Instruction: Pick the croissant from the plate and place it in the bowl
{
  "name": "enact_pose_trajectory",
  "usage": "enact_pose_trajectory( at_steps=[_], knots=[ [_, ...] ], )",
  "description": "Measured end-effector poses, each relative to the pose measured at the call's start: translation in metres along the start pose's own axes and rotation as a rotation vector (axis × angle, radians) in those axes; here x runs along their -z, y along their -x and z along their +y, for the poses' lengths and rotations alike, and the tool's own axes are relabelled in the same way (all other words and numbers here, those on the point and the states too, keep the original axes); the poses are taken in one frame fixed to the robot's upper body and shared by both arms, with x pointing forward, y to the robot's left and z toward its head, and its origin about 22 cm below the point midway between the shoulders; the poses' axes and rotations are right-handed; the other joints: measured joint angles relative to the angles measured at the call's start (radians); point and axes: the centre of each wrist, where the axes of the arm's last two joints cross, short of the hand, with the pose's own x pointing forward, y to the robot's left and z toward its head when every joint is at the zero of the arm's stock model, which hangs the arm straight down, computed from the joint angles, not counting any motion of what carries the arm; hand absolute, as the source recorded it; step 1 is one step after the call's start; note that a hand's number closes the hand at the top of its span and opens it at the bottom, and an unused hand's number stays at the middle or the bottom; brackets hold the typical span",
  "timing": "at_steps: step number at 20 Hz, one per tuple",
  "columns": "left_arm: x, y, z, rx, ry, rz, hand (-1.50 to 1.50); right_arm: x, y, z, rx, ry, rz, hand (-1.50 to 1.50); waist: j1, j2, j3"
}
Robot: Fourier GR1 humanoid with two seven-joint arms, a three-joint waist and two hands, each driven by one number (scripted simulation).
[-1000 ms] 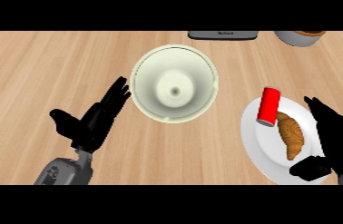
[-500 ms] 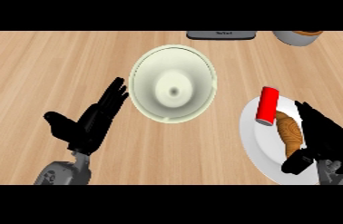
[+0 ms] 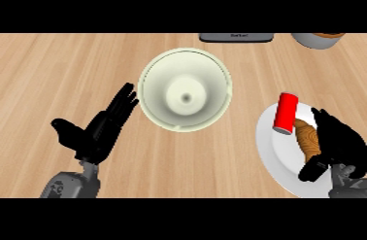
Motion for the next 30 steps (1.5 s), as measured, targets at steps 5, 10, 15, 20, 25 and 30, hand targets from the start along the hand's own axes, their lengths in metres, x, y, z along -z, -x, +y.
enact_pose_trajectory(
  at_steps=[5, 10, 15, 20, 25, 30],
  knots=[
    [0.002, -0.003, 0.001, -0.001, 0.002, -0.006, 0.0, 0.012, 0.0, 0.009, -0.008, 0.002, 0.013, -1.5, 0.0, 0.0, 0.0],
    [-0.002, -0.004, 0.003, -0.003, 0.007, 0.0, 0.0, 0.022, 0.009, 0.022, 0.001, 0.014, 0.021, -1.5, -0.001, 0.0, 0.0],
    [-0.003, 0.004, 0.002, 0.001, 0.003, -0.002, 0.0, 0.031, 0.007, 0.026, 0.004, 0.029, 0.03, -1.5, 0.0, 0.0, 0.0],
    [-0.008, -0.003, 0.006, 0.002, 0.003, -0.002, 0.0, 0.04, 0.013, 0.034, 0.017, 0.03, 0.028, -1.5, 0.0, 0.0, 0.0],
    [-0.008, -0.002, -0.006, -0.002, 0.003, -0.003, 0.0, 0.05, 0.018, 0.04, 0.03, 0.049, 0.024, 1.5, 0.001, -0.004, -0.005],
    [-0.004, 0.004, -0.003, 0.0, 0.006, -0.005, 0.0, 0.055, 0.016, 0.043, 0.036, 0.072, -0.045, 1.5, 0.0, -0.005, -0.009]
  ],
)
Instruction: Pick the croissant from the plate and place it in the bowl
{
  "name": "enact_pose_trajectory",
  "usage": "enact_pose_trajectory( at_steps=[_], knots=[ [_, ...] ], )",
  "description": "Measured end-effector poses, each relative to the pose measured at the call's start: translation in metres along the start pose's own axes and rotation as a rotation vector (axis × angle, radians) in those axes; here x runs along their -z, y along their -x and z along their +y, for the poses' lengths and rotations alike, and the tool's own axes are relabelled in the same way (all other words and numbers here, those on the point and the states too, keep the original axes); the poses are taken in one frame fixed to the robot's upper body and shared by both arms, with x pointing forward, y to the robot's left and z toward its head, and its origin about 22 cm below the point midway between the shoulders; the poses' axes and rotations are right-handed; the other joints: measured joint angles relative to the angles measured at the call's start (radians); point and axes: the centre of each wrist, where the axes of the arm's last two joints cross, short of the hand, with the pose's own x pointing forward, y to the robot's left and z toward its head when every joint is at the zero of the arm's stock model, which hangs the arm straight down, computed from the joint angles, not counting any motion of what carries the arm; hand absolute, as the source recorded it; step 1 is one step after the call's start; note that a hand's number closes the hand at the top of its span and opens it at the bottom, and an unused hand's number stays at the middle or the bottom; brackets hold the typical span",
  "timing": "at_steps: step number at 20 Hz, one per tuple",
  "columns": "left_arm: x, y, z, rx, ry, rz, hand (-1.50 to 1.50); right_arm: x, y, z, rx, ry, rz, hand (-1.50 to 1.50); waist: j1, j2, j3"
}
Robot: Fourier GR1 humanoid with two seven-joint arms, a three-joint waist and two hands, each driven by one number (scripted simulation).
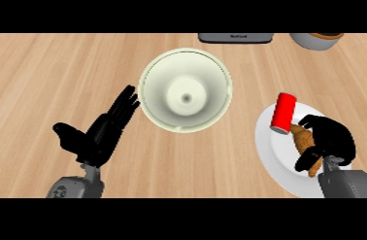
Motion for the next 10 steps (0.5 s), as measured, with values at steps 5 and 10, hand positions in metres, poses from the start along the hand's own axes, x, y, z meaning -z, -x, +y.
enact_pose_trajectory(
  at_steps=[5, 10],
  knots=[
    [-0.0001, -0.0064, 0.0072, 0.002, 0.0, 0.005, 0.0, 0.0039, -0.0049, 0.0028, -0.024, 0.019, -0.051, 1.5, 0.0, -0.002, -0.003],
    [0.0004, -0.0075, 0.0064, 0.0, -0.002, 0.009, 0.0, 0.0023, 0.0013, 0.007, -0.036, 0.044, -0.079, 1.5, 0.0, -0.006, -0.009]
  ],
)
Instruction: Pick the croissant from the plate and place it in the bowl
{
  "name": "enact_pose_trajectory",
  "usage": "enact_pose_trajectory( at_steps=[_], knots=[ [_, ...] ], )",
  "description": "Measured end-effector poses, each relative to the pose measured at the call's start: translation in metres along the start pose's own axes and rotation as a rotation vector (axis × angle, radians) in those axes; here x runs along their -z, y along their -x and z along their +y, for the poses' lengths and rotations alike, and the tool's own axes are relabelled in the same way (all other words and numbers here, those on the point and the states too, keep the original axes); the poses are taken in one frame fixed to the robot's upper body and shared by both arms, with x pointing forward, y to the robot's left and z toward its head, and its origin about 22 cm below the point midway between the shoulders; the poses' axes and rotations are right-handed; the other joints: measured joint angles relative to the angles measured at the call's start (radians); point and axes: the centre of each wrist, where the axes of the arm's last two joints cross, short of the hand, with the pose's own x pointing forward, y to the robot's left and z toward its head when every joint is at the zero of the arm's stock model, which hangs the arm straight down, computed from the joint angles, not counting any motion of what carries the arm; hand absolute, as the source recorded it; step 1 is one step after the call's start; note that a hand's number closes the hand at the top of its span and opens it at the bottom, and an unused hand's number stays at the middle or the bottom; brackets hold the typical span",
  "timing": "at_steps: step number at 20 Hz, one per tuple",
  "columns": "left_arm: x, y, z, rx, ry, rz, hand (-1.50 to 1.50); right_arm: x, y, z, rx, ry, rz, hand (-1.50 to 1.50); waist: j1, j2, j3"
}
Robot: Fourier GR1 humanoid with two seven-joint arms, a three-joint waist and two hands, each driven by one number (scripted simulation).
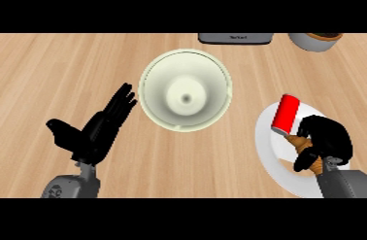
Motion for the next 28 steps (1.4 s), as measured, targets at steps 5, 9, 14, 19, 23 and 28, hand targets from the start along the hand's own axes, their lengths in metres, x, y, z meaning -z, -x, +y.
enact_pose_trajectory(
  at_steps=[5, 9, 14, 19, 23, 28],
  knots=[
    [-0.002, -0.003, -0.008, 0.005, 0.001, -0.003, 0.0, -0.003, -0.006, -0.002, -0.044, 0.048, -0.001, 1.5, 0.0, 0.002, 0.004],
    [-0.001, -0.002, -0.01, 0.008, 0.013, -0.003, 0.0, -0.038, -0.08, 0.005, -0.12, 0.047, -0.114, 1.5, 0.011, 0.002, -0.002],
    [0.005, -0.003, -0.016, 0.01, 0.061, 0.004, 0.0, -0.096, -0.166, 0.014, -0.142, 0.022, -0.297, 1.5, 0.066, 0.008, 0.004],
    [0.007, 0.0, -0.018, 0.009, 0.079, 0.01, 0.0, -0.154, -0.216, -0.004, -0.06, 0.082, -0.383, 1.5, 0.081, 0.01, 0.013],
    [0.01, 0.0, -0.022, 0.004, 0.072, 0.007, 0.0, -0.194, -0.234, -0.029, 0.023, 0.182, -0.489, 1.5, 0.071, 0.004, 0.014],
    [0.01, 0.003, -0.017, 0.004, 0.061, 0.017, 0.0, -0.221, -0.244, -0.058, 0.081, 0.319, -0.573, 1.5, 0.062, -0.002, 0.013]
  ],
)
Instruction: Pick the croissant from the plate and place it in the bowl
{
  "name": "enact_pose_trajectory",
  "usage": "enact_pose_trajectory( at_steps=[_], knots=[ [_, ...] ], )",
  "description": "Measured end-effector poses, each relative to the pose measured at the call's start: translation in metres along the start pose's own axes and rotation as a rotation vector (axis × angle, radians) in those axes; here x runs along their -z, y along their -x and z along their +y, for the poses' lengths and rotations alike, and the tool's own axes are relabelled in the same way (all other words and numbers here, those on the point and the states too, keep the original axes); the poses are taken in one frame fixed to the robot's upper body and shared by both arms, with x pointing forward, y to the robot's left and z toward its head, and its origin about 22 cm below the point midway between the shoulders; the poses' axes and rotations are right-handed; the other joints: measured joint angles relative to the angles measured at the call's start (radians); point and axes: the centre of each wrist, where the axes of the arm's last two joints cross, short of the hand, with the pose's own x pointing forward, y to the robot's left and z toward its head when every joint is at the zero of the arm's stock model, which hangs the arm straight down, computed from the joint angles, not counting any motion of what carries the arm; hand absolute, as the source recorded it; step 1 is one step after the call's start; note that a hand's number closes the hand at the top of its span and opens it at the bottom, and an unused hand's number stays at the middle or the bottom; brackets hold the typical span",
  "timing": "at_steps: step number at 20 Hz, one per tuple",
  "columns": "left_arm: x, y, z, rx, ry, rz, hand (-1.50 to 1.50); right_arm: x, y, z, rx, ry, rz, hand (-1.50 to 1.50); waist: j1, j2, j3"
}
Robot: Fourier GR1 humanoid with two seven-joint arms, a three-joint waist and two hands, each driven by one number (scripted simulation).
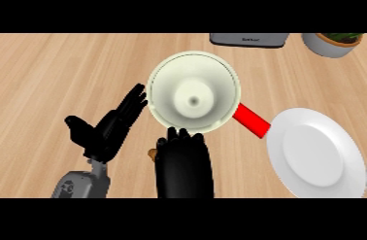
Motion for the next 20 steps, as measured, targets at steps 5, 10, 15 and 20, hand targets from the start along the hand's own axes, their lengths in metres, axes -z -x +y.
enact_pose_trajectory(
  at_steps=[5, 10, 15, 20],
  knots=[
    [0.0, 0.001, -0.001, 0.001, -0.005, -0.003, 0.0, 0.006, -0.011, -0.027, 0.028, 0.085, -0.026, 1.5, -0.009, -0.002, 0.0],
    [0.0, -0.001, 0.001, 0.003, -0.011, -0.005, 0.0, 0.028, -0.02, -0.05, 0.043, 0.146, -0.022, 1.5, -0.008, 0.002, 0.0],
    [0.0, 0.0, 0.0, 0.003, -0.01, -0.012, 0.0, 0.058, -0.028, -0.071, 0.044, 0.182, 0.012, 1.5, -0.011, 0.006, 0.001],
    [-0.001, -0.002, -0.001, 0.003, -0.015, -0.022, 0.0, 0.089, -0.032, -0.078, 0.056, 0.185, 0.065, 1.5, -0.015, 0.012, 0.002]
  ],
)
